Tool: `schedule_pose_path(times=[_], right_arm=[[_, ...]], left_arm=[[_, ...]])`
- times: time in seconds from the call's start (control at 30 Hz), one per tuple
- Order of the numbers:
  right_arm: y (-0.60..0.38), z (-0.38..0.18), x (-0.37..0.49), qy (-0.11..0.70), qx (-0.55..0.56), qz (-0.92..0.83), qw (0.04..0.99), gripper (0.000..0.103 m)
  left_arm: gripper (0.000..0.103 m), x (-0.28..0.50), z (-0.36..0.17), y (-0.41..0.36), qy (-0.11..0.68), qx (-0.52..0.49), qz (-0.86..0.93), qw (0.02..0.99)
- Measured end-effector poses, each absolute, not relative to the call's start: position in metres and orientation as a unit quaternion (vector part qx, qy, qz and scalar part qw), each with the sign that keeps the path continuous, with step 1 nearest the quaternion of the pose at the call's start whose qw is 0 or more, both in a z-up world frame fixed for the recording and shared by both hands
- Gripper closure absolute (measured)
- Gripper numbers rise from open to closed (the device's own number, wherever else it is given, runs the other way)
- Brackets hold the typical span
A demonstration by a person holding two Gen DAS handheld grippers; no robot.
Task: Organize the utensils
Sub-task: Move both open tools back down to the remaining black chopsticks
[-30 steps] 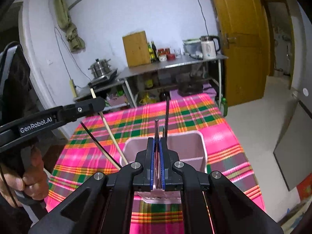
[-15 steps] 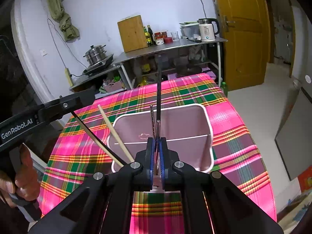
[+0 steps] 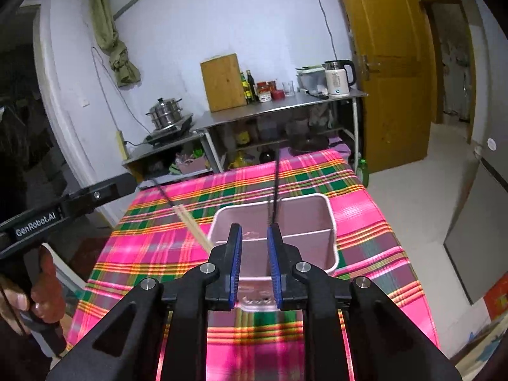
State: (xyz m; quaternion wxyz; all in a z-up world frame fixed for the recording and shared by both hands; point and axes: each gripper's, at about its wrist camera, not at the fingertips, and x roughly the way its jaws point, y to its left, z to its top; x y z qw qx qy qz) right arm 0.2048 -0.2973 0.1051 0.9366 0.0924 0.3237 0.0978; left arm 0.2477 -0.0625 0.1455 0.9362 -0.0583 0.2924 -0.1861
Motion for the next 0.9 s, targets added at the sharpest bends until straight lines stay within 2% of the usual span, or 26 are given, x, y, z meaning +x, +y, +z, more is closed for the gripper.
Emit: schedule_pose_path(times=[0.17, 0.3, 0.73, 0.9], right_arm=[[-0.281, 0.095, 0.186, 0.339, 0.086, 0.116, 0.93, 0.086], [-0.268, 0.079, 0.174, 0.357, 0.081, 0.13, 0.922, 0.086], [-0.235, 0.018, 0.151, 0.421, 0.065, 0.164, 0.89, 0.086], [-0.23, -0.002, 0.15, 0.441, 0.059, 0.165, 0.88, 0.086]], left_arm=[[0.094, 0.223, 0.127, -0.038, 0.303, -0.071, -0.168, 0.935], [0.087, 0.208, 0.103, -0.021, 0.322, -0.082, -0.15, 0.931], [0.082, 0.182, -0.016, -0.007, 0.435, -0.096, -0.106, 0.889], [0.071, 0.184, -0.047, -0.011, 0.462, -0.096, -0.097, 0.876]])
